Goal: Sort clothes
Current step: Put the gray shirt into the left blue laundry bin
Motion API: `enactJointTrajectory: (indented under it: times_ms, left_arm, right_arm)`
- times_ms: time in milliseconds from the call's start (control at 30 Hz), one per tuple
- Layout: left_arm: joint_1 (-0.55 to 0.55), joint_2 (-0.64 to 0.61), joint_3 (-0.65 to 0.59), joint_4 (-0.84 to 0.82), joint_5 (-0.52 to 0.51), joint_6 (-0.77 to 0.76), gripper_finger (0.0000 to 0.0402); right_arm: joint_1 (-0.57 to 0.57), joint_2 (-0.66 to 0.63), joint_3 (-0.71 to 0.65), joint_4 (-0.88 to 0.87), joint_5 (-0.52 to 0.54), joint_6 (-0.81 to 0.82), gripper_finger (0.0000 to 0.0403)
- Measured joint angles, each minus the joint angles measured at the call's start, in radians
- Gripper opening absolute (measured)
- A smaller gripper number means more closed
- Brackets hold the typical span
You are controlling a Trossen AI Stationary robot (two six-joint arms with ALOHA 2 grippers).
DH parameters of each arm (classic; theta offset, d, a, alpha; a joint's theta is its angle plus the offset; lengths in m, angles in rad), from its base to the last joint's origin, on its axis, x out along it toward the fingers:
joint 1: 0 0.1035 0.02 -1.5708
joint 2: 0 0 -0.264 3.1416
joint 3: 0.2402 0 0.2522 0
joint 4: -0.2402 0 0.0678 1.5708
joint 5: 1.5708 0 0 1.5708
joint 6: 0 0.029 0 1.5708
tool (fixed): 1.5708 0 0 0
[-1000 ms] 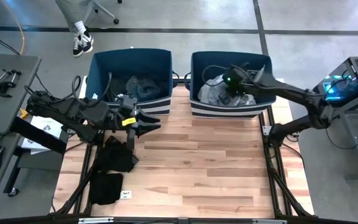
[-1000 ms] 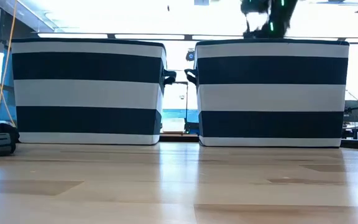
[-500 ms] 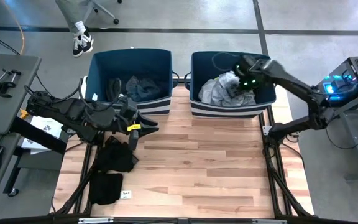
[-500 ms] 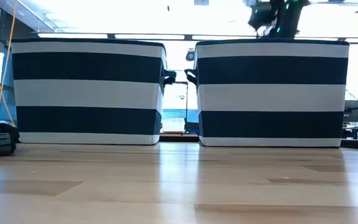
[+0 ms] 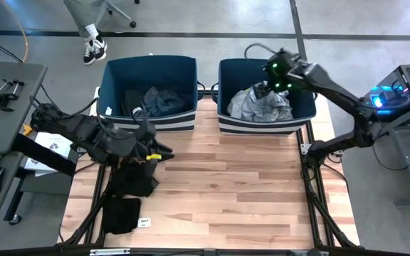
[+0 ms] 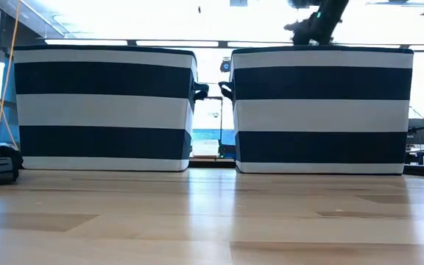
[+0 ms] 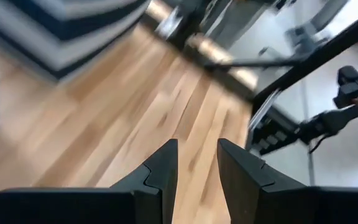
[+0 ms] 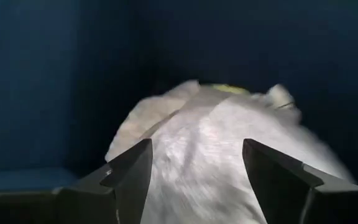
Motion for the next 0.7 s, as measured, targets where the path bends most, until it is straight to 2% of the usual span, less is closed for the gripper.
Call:
enactJointTrajectory:
  times_ms: [133,267,367,500,700]
  left_arm:
    - [-0.043,0.0,0.0,-0.17,0.0,-0.166,0.0094]
    - [-0.095,0.005,0.0,-0.33,0.001,-0.315,0.0094]
    - [-0.121,0.011,0.0,-0.428,-0.003,-0.387,0.0094]
    - [-0.141,0.02,0.0,-0.55,-0.004,-0.465,0.0094]
    - [-0.148,0.031,-0.007,-0.764,0.042,-0.711,0.0095]
  right_arm:
    - [0.007,0.031,-0.195,0.089,-0.045,0.045,0.024]
    - [0.017,0.056,-0.406,0.276,-0.037,0.038,0.024]
    - [0.007,0.053,-0.472,0.369,-0.038,0.039,0.024]
    - [0.002,0.031,-0.406,0.337,-0.052,0.031,0.024]
    - [0.021,-0.043,-0.146,0.248,-0.059,-0.001,0.024]
